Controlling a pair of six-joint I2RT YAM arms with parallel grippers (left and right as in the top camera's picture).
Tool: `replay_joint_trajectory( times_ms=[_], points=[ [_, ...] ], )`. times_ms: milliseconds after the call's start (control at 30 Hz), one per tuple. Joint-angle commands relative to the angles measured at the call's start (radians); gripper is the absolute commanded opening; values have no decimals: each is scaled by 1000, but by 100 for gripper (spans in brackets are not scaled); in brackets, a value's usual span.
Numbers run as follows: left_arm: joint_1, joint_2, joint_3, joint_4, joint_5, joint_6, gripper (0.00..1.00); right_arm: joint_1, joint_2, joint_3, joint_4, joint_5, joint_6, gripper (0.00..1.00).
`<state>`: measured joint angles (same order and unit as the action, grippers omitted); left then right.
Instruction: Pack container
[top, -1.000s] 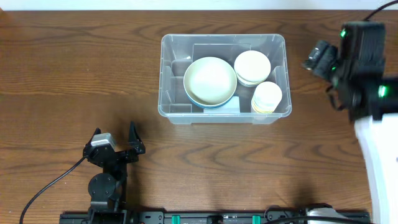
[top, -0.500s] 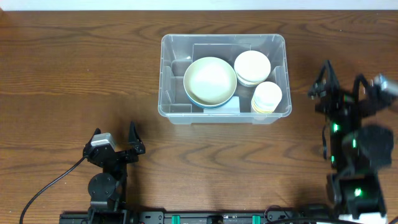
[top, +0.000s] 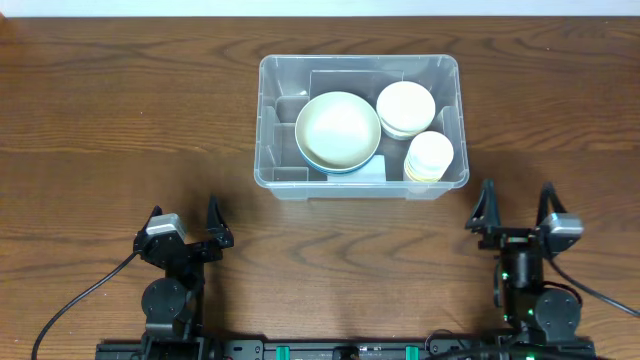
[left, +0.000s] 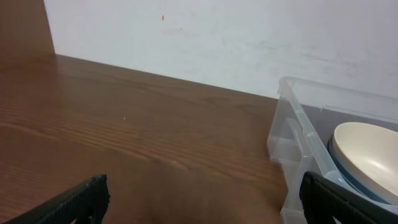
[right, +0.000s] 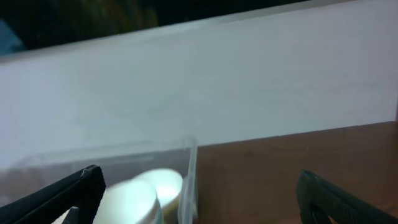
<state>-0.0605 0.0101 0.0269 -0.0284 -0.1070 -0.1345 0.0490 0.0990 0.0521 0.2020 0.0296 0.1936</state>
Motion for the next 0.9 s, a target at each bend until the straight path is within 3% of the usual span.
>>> replay_joint_trajectory(
  times_ms=[0,300,867],
  points=[
    [4,-5,-23,-35,-5,2,98,-7,-49,-49,-3,-64,-91,99],
    [4,-5,-23,-35,-5,2,98,-23,-80,-47,-271,-52,-106,99],
    [4,-5,-23,-35,-5,2,98,-23,-81,-47,-277,-41,-143,99]
  ],
)
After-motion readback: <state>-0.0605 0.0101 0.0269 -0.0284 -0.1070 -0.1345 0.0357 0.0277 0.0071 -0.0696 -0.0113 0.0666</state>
